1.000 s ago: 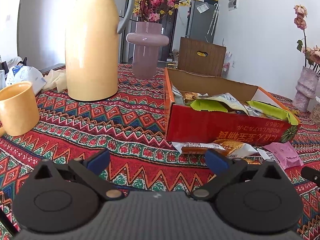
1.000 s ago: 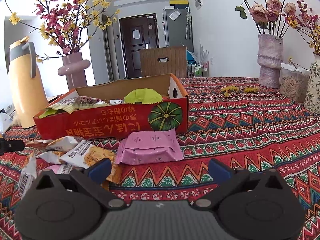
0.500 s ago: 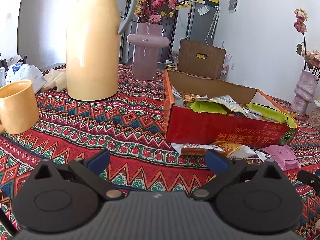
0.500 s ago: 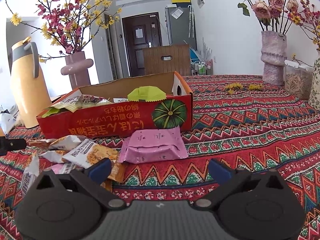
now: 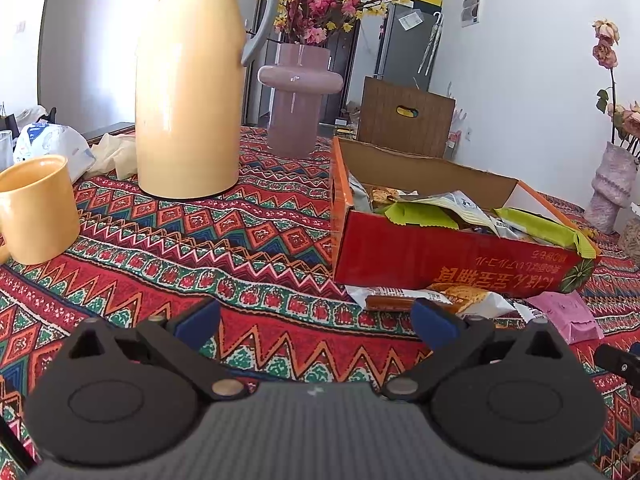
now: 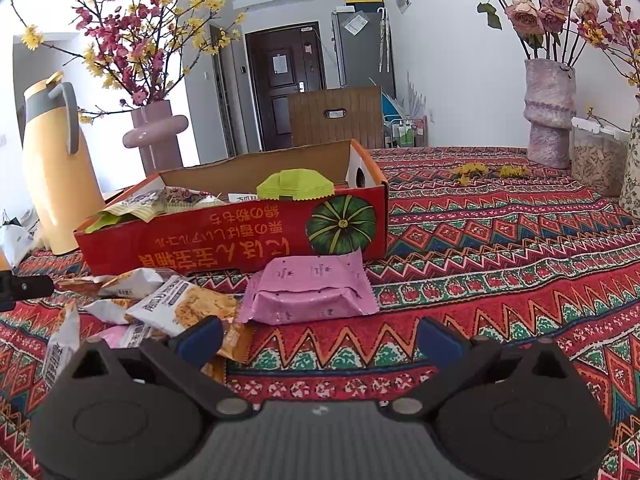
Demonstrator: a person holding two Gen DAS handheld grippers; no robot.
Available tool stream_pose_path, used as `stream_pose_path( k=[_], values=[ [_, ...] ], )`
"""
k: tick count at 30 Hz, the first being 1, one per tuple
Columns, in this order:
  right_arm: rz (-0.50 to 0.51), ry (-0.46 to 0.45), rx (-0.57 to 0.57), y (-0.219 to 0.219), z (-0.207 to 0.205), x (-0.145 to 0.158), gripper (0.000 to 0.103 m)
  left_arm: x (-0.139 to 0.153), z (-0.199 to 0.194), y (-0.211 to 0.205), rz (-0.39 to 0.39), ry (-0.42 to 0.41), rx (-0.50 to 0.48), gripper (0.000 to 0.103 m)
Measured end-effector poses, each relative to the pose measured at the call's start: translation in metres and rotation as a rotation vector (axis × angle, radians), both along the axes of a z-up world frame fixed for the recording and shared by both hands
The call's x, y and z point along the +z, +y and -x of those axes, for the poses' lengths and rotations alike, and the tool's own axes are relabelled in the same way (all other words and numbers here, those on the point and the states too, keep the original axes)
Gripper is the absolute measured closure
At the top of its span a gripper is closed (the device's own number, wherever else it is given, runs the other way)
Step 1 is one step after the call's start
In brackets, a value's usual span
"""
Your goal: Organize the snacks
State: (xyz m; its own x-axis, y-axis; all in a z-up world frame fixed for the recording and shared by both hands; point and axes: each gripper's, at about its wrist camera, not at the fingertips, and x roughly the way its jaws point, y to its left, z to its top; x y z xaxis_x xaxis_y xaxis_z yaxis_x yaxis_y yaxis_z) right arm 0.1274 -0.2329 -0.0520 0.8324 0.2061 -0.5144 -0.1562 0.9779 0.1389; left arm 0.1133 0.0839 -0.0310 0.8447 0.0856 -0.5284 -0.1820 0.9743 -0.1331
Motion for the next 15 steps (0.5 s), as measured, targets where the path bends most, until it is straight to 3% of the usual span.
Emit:
stream_pose_path(
  k=[8, 11, 15],
  values=[
    [0.026, -0.007, -0.005, 0.004, 0.002, 0.002, 0.000, 0.000, 0.000, 0.002, 0.015, 0.002, 0.006, 0.000],
    [-0.007, -0.003, 0.034, 0.011, 0.003, 0.009, 0.000, 0.000, 0.000, 0.002, 0.019, 0.004, 0.005, 0.000],
    [0.021, -0.016, 0.062, 0.029, -0.003, 0.017, 0.000, 0.000, 0.000, 0.003, 0.027, 0.003, 0.009, 0.000]
  ],
)
